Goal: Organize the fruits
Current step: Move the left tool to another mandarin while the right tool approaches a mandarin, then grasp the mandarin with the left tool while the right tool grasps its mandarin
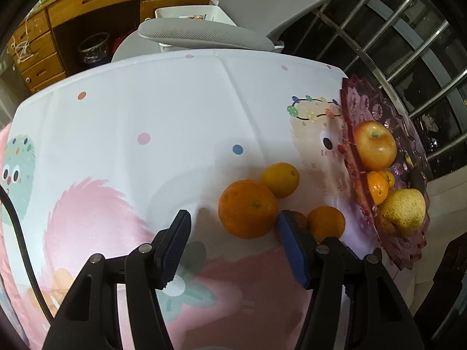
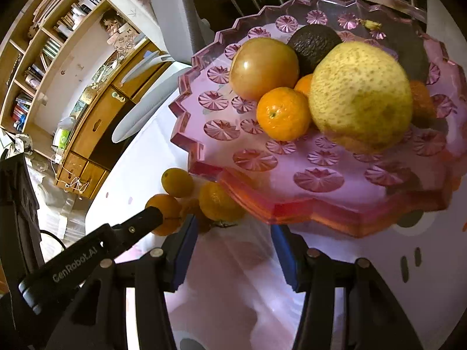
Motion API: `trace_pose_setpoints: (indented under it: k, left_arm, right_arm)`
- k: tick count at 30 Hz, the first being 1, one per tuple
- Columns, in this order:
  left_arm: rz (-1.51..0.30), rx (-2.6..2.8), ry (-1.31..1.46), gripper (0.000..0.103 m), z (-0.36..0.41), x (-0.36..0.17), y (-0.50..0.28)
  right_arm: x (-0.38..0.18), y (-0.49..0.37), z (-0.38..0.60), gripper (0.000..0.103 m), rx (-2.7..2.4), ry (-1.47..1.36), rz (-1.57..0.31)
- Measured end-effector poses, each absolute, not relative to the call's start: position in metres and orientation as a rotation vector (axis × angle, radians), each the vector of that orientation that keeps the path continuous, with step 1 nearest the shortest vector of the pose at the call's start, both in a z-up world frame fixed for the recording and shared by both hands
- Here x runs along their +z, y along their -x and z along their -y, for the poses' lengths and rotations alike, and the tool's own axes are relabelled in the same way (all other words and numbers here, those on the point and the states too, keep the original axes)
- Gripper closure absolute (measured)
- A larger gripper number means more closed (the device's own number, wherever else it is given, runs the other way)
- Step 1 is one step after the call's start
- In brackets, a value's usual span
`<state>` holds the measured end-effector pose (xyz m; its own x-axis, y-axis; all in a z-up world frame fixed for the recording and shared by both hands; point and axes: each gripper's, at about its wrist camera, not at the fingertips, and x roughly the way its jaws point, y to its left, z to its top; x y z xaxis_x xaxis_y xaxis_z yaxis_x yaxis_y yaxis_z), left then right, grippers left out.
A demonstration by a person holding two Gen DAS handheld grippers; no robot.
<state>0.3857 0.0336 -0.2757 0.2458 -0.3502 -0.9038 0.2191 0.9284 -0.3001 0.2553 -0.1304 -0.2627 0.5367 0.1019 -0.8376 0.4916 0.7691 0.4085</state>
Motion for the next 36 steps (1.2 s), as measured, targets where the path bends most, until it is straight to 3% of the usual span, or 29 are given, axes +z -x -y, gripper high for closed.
trace_pose_setpoints:
  k: [10,17,36]
  left_arm:
    - [-1.273,-0.419,0.219,0.045,-0.04,-0.285,-0.394]
    - [-1.288,-0.462,0.257,0.059,-0.032,-0.289,-0.396]
    - [-1.275,-0.427,0.247,0.063,-0.059,-0.262,-0.356]
  right_arm:
    - [-0.27,-0.266,0.128,0.051,-0.249,-0.685,-0.958]
    - [-0.272,-0.273,0.128,0.063,-0.223,-0.664,-0.969]
    - [-0.264,-0.239,0.123,0.064,-0.22,-0.744,-1.054]
